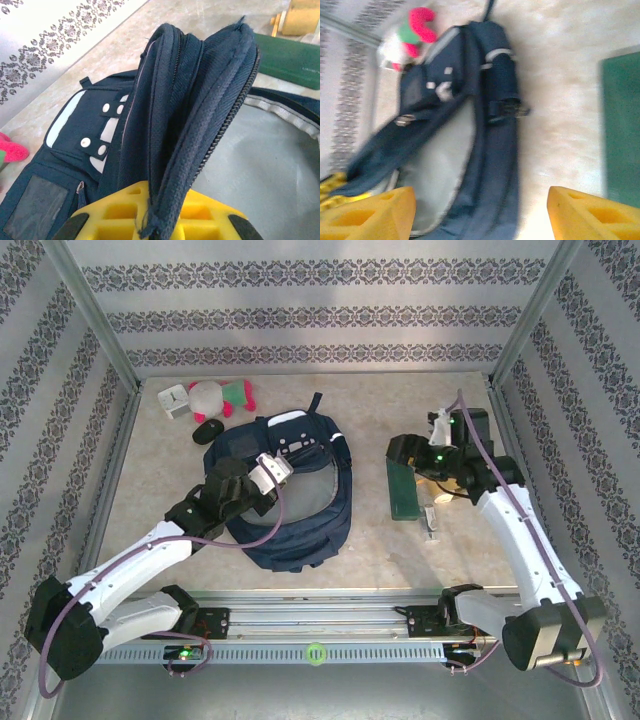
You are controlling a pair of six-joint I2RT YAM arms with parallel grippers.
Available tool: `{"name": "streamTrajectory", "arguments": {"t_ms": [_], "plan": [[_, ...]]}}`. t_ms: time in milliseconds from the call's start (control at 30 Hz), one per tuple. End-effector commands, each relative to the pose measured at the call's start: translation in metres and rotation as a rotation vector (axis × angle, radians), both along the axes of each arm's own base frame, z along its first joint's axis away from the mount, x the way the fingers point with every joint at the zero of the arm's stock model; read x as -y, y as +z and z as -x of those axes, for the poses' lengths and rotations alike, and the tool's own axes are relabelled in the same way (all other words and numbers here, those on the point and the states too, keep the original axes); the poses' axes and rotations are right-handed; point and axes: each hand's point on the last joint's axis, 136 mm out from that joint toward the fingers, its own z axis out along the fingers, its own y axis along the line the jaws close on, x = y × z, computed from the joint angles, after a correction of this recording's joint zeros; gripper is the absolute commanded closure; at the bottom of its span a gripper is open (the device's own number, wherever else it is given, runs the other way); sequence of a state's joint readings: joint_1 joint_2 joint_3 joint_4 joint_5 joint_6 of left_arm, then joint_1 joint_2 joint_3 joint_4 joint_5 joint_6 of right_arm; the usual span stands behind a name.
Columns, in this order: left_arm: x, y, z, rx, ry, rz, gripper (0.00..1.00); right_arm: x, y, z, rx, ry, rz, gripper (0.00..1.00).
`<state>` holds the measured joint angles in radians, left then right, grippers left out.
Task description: Pack the student bag
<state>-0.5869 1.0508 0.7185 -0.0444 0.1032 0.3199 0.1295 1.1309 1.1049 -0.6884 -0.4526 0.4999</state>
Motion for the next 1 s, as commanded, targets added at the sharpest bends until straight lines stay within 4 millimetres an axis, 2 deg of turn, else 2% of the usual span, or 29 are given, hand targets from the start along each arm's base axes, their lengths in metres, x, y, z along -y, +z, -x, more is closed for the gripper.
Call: {"name": "streamTrajectory", "arguments": {"t_ms": [0,267,433,500,567,667,867,967], "plan": [[0.0,0.047,-0.004,0.054,0.025,0.127,1.0,0.032,-0.046,0.027,-0.165,0.049,0.256,0.29],[0.004,0.046,-0.006,0.042,0.023,0.174,1.0,0.059,-0.118,0.009,-0.326,0.08,0.453,0.23],[0.007,0.045,-0.014,0.041,0.038,0.195,1.0,0.052,-0.157,-0.008,-0.384,0.128,0.442,0.15],[0.008,0.045,-0.017,0.041,0.043,0.194,1.0,0.053,-0.173,-0.015,-0.409,0.133,0.45,0.06],[0.009,0.046,-0.019,0.038,0.045,0.196,1.0,0.052,-0.186,-0.02,-0.435,0.151,0.453,0.05],[0.009,0.049,-0.021,0.039,0.051,0.205,1.0,0.053,-0.2,-0.027,-0.457,0.175,0.475,0.05],[0.005,0.053,-0.023,0.051,0.074,0.21,1.0,0.044,-0.212,-0.044,-0.448,0.211,0.451,0.07],[0.003,0.053,-0.024,0.049,0.082,0.205,1.0,0.043,-0.216,-0.047,-0.459,0.22,0.469,0.13]]}}
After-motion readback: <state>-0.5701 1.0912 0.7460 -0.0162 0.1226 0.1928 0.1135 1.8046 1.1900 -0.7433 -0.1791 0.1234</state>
